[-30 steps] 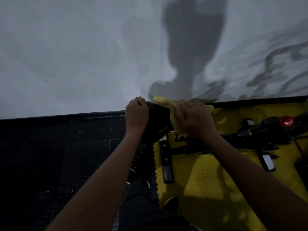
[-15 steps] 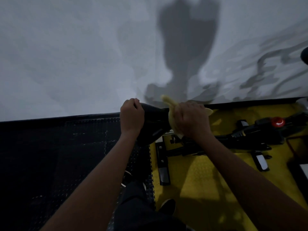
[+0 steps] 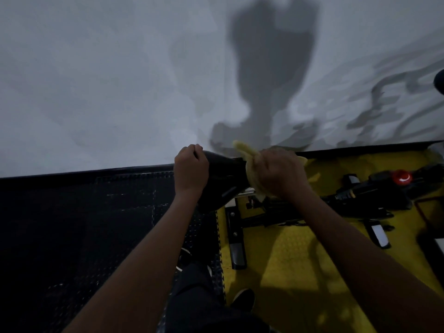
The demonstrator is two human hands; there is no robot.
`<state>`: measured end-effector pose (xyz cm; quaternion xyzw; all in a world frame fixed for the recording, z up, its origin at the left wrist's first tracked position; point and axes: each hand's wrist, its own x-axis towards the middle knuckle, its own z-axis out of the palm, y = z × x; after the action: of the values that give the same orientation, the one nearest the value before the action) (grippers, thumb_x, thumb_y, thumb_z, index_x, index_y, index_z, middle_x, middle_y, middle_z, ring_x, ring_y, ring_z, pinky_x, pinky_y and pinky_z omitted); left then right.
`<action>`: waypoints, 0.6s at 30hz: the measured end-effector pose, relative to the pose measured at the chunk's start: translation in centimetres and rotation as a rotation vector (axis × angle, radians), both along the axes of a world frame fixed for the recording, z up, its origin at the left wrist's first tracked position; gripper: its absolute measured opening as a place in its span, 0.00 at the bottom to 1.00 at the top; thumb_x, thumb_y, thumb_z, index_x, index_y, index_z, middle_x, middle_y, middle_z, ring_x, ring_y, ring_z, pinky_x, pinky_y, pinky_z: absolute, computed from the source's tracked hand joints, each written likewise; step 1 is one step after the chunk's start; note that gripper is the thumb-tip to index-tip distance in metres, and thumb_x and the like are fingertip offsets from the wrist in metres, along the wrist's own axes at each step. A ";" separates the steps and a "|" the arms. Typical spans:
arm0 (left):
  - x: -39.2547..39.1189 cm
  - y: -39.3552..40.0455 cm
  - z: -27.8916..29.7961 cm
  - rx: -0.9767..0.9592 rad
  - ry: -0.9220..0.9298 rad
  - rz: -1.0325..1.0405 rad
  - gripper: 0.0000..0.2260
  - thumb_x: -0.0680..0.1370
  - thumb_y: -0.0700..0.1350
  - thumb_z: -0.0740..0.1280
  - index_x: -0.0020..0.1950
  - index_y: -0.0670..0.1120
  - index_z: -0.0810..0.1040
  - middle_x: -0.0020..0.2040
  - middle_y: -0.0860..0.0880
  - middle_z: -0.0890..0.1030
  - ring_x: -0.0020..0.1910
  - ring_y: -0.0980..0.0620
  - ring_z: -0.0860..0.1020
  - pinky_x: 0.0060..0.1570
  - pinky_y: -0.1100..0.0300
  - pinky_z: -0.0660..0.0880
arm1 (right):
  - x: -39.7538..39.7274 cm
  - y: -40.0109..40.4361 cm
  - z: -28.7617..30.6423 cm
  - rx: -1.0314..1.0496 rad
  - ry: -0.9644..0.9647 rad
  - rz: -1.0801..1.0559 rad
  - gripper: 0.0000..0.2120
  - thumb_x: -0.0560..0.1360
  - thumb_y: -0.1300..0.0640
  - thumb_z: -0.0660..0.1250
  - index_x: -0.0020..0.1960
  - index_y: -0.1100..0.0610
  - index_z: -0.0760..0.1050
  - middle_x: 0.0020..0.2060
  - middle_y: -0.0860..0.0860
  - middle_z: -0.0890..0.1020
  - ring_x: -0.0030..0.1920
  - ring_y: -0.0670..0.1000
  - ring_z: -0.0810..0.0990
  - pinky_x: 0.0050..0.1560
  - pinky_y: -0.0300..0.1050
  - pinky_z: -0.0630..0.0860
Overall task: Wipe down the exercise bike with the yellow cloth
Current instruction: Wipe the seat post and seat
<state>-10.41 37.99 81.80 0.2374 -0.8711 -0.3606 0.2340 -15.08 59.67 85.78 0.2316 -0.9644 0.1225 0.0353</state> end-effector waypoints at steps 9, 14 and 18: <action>0.2 0.2 0.5 0.022 -0.033 0.004 0.16 0.83 0.43 0.58 0.38 0.38 0.74 0.35 0.44 0.76 0.37 0.44 0.74 0.38 0.54 0.65 | 4.0 -5.9 -1.2 -0.073 -0.034 0.075 0.25 0.82 0.43 0.50 0.62 0.56 0.78 0.55 0.56 0.83 0.54 0.60 0.79 0.58 0.55 0.70; 0.2 0.2 0.4 0.068 -0.039 0.007 0.16 0.82 0.44 0.57 0.39 0.38 0.76 0.37 0.45 0.78 0.39 0.45 0.75 0.41 0.52 0.71 | 1.0 0.0 -0.8 -0.097 0.045 0.086 0.16 0.83 0.49 0.57 0.50 0.56 0.80 0.43 0.55 0.83 0.45 0.57 0.80 0.47 0.50 0.69; 0.2 0.3 0.4 0.053 -0.053 0.011 0.16 0.83 0.45 0.57 0.39 0.38 0.76 0.37 0.46 0.79 0.39 0.47 0.76 0.40 0.53 0.71 | 0.3 -3.0 -0.2 0.004 0.021 -0.145 0.19 0.81 0.49 0.50 0.36 0.55 0.68 0.31 0.53 0.72 0.34 0.56 0.74 0.41 0.48 0.61</action>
<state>-10.23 38.25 82.15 0.2578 -0.8658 -0.3759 0.2065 -14.80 56.70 85.63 0.1626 -0.9785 0.1152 0.0538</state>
